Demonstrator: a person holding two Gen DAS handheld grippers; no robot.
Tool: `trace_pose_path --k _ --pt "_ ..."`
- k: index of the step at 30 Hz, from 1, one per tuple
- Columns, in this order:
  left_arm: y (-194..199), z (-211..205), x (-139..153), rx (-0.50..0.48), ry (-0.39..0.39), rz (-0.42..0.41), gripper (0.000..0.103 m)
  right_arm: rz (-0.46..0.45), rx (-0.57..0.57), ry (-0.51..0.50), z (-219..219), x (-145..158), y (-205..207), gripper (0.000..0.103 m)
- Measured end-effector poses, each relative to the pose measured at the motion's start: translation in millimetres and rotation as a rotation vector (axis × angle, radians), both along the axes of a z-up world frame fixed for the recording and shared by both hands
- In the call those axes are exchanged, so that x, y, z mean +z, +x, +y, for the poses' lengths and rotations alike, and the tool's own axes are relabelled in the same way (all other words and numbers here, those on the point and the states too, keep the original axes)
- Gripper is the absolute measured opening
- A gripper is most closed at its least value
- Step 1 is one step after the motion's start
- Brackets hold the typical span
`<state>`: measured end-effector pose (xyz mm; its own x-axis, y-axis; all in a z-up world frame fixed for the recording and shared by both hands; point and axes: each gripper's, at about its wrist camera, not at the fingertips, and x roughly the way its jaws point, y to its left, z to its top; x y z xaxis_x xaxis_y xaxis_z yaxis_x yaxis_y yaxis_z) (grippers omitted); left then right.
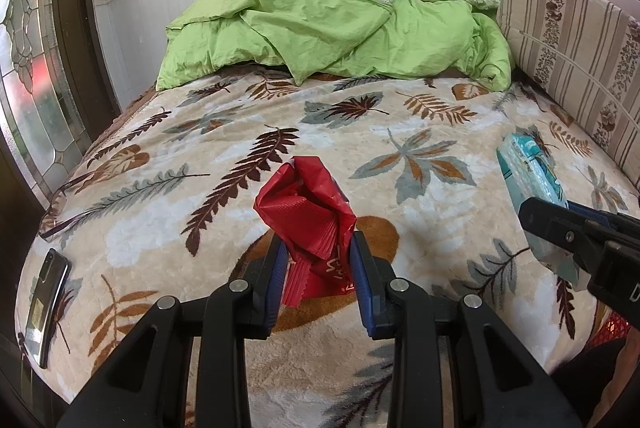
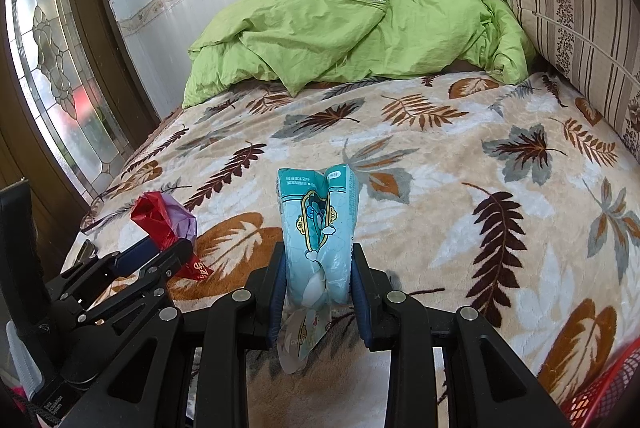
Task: Collect trash
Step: 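Hold the red wrapper and teal packet above the bed, then carry the red wrapper and teal packet to the red basket and open both tools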
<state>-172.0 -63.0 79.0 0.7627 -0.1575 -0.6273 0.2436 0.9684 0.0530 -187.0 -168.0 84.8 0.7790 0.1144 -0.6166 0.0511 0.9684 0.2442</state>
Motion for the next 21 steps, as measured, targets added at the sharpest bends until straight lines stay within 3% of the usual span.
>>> trace_pose_path --k 9,21 --pt "-21.6 -17.7 21.7 -0.164 -0.039 -0.009 0.030 0.003 -0.050 0.136 -33.8 16.0 -49.7 0.031" --pt "-52.9 -51.4 60.8 -0.493 -0.088 0.020 0.031 -0.069 -0.294 0.190 -124.1 54.8 -181.7 0.032"
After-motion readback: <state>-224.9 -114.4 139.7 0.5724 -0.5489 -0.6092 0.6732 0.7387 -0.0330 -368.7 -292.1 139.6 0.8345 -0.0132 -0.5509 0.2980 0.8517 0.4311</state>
